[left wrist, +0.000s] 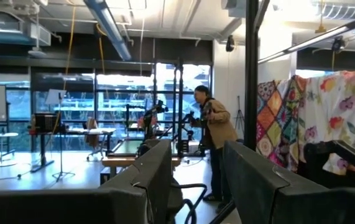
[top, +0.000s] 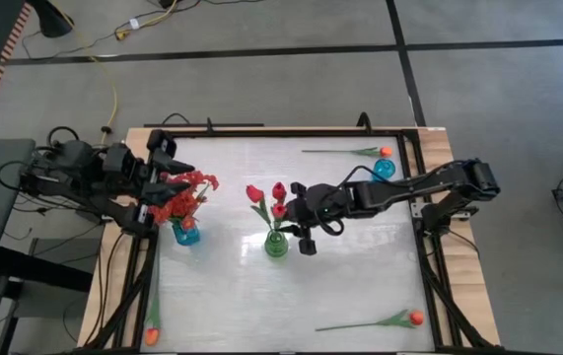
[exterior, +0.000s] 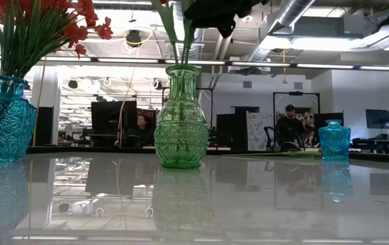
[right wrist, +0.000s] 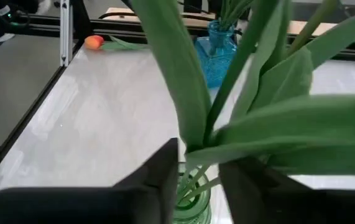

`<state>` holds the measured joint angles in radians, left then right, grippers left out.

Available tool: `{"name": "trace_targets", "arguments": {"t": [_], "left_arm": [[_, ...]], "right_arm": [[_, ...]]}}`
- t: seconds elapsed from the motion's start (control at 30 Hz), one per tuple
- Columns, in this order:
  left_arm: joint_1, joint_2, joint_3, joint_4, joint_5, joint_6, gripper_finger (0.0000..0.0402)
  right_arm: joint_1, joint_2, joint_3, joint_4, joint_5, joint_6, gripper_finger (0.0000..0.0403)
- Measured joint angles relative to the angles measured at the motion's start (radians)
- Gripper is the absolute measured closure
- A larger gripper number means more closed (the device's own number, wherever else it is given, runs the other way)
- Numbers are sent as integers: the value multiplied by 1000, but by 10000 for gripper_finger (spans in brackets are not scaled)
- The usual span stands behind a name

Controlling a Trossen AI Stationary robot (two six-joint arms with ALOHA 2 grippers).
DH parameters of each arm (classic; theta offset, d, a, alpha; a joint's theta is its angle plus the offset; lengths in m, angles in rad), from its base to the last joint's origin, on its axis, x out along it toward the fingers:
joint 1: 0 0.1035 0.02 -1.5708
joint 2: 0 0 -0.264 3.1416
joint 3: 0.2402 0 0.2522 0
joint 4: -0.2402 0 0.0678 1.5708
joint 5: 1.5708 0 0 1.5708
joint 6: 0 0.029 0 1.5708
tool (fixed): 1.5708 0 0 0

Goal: Sort flowers into vase by color
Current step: Put the pink flower into the green vase, then put the bottom right orange flower into the right blue vase

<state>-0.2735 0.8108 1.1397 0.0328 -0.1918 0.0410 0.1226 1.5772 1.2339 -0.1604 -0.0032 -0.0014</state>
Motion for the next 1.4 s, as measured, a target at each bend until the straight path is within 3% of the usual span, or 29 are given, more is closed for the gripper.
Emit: {"name": "trace_targets", "arguments": {"t": [0.17,0.3,0.4,0.6,0.73,0.93,1.07,1.23,1.4], "left_arm": [[0,-1,0,-1,2,1,268],[0,-1,0,-4,2,2,268],[0,-1,0,-29,2,3,268],[0,-13,0,-47,3,6,268],[0,-22,0,-51,3,8,268],[0,-33,0,-99,3,8,268],[0,-31,-1,-133,3,2,268],[0,-33,0,-132,2,-9,268],[1,-25,0,-146,2,25,268]], "right_arm": [[0,-5,32,-72,2,30,193],[0,-14,115,-247,2,31,158],[2,-15,191,-418,-9,55,154],[2,-15,270,-707,-142,153,154],[11,-15,274,-877,-232,229,154],[119,-19,202,-971,-234,351,154],[224,-21,139,-959,-262,593,155],[342,-21,54,-912,-347,1139,155],[469,-20,-22,-818,-338,1687,155]]}}
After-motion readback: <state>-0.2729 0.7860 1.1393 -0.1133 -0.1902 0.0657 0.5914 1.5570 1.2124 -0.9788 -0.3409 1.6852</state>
